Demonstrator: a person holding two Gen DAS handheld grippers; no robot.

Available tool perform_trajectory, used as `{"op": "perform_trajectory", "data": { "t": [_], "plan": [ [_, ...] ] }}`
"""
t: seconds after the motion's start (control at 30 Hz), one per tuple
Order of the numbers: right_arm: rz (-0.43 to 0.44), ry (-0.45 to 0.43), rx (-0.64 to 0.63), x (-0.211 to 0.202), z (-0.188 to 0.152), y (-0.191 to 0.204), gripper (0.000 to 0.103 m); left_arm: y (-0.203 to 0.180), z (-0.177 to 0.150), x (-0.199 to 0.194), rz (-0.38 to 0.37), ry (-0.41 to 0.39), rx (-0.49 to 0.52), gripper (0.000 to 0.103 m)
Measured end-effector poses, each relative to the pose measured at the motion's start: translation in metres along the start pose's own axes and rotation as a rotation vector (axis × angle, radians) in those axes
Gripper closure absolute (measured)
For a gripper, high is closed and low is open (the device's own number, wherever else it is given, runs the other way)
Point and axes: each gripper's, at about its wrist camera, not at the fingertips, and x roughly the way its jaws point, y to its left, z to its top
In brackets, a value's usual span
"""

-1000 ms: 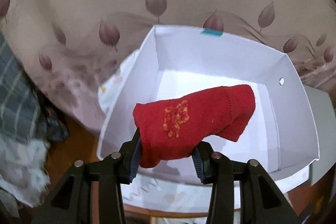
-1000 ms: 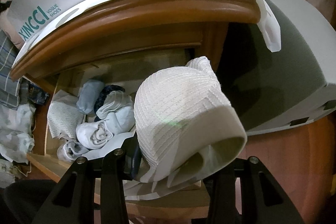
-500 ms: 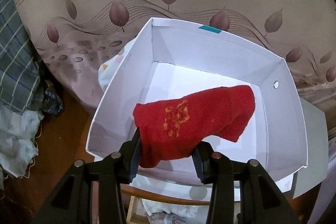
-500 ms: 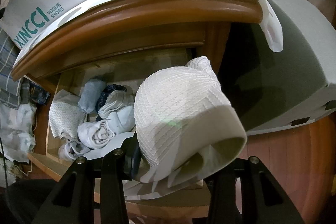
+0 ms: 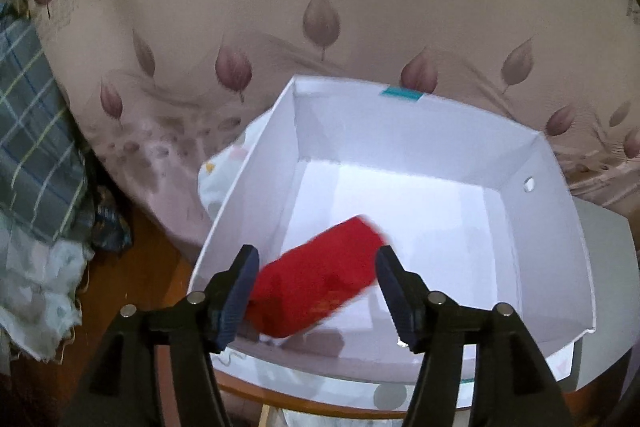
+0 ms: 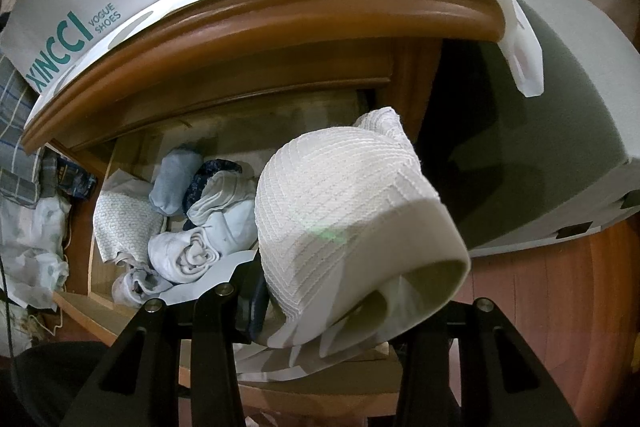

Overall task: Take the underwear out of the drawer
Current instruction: 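Lift the red sock with the left gripper and drop it into the white shoebox, then return the left tool to the drawer while the right gripper lifts the white bra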

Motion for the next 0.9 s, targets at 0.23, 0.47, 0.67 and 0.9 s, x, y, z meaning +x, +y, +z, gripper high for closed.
{"op": "perform_trajectory", "data": {
  "t": [0.23, 0.47, 0.67, 0.9],
  "plan": [
    [0.0, -0.01, -0.004, -0.002, 0.0, 0.001, 0.064, 0.004, -0.017, -0.041, 0.017, -0.116, 0.034, 0.04],
    [-0.016, -0.028, -0.01, -0.002, 0.0, 0.005, 0.064, 0.031, -0.076, -0.062, 0.043, -0.133, 0.035, 0.04],
    [-0.033, -0.034, -0.023, -0.001, 0.0, 0.007, 0.064, 0.056, -0.139, -0.053, 0.093, -0.116, 0.049, 0.04],
    [-0.048, -0.041, -0.049, 0.001, -0.001, 0.013, 0.064, 0.082, -0.193, -0.004, 0.145, -0.041, -0.051, 0.04]
  ]
}}
